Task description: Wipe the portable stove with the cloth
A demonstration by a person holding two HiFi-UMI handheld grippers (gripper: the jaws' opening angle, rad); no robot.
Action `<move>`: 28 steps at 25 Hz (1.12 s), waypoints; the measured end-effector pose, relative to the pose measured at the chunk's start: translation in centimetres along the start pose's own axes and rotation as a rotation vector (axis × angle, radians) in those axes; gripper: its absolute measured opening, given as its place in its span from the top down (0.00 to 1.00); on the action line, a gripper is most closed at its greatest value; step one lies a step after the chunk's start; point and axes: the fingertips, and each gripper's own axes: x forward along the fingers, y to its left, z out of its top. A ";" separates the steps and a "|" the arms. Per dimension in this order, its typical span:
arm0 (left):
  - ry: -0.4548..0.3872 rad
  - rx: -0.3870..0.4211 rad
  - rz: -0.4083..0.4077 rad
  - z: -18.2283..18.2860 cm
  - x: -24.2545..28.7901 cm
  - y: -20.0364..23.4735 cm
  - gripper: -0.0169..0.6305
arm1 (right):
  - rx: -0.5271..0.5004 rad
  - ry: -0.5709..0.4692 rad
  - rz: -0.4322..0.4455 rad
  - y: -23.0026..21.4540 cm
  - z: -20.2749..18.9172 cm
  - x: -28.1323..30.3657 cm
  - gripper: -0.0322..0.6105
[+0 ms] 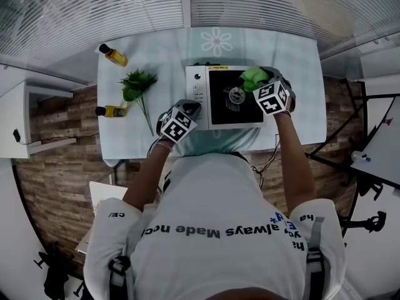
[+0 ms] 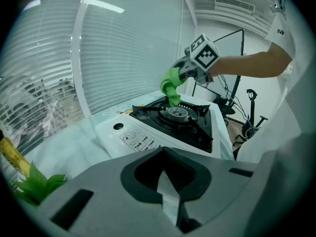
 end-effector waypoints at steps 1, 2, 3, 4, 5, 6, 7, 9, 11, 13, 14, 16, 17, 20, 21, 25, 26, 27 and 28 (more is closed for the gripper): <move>0.001 0.001 -0.001 0.0 0.0 0.0 0.96 | -0.011 -0.002 -0.002 0.0 0.6 0.5 0.91; 0.002 0.001 -0.001 0.0 0.0 0.0 0.95 | -0.026 0.002 -0.002 0.2 1.0 1.1 0.91; 0.002 0.000 -0.002 0.1 0.0 0.0 0.95 | -0.041 0.010 0.001 0.4 1.2 1.9 0.91; 0.001 -0.002 -0.003 0.1 0.0 0.0 0.95 | -0.055 0.023 0.006 0.8 1.3 2.7 0.91; 0.000 -0.004 -0.005 0.1 0.0 0.0 0.95 | -0.068 0.040 0.015 1.2 1.2 3.6 0.91; -0.002 -0.007 -0.006 0.1 0.0 0.0 0.95 | -0.082 0.060 0.027 1.7 0.9 4.5 0.91; -0.003 -0.009 -0.006 0.1 0.0 0.1 0.96 | -0.098 0.084 0.041 2.2 0.5 5.4 0.91; -0.005 -0.011 -0.007 0.2 -0.1 0.0 0.96 | -0.131 0.122 0.058 3.1 -0.3 6.8 0.91; -0.006 -0.013 -0.008 0.1 -0.1 0.0 0.95 | -0.158 0.131 0.047 3.5 -0.6 7.5 0.91; -0.007 -0.015 -0.009 0.1 -0.1 0.0 0.96 | -0.174 0.141 0.035 3.5 -0.5 7.9 0.91; -0.008 -0.016 -0.010 0.1 -0.1 0.0 0.95 | -0.178 0.150 0.034 3.5 -0.4 8.0 0.91; -0.008 -0.016 -0.010 0.1 -0.1 0.0 0.95 | -0.190 0.167 0.034 3.6 -0.2 8.1 0.91; -0.008 -0.015 -0.011 0.1 -0.1 0.0 0.95 | -0.198 0.171 0.036 3.7 0.0 8.1 0.91; -0.008 -0.012 -0.017 0.1 0.0 0.1 0.95 | -0.217 0.168 0.048 4.6 0.8 8.5 0.91; -0.007 -0.013 -0.019 0.0 0.0 0.1 0.95 | -0.223 0.165 0.051 4.9 1.2 8.6 0.91; -0.011 -0.012 -0.021 0.2 -0.1 0.1 0.95 | -0.239 0.145 0.064 6.4 3.0 8.8 0.91; -0.013 -0.011 -0.021 0.2 -0.1 0.0 0.95 | -0.241 0.141 0.068 6.8 3.3 8.8 0.91; -0.013 -0.011 -0.022 0.2 -0.1 0.0 0.95 | -0.244 0.135 0.069 7.2 3.7 8.9 0.91; -0.013 -0.010 -0.023 0.2 -0.1 0.0 0.96 | -0.247 0.128 0.070 7.6 4.2 8.9 0.91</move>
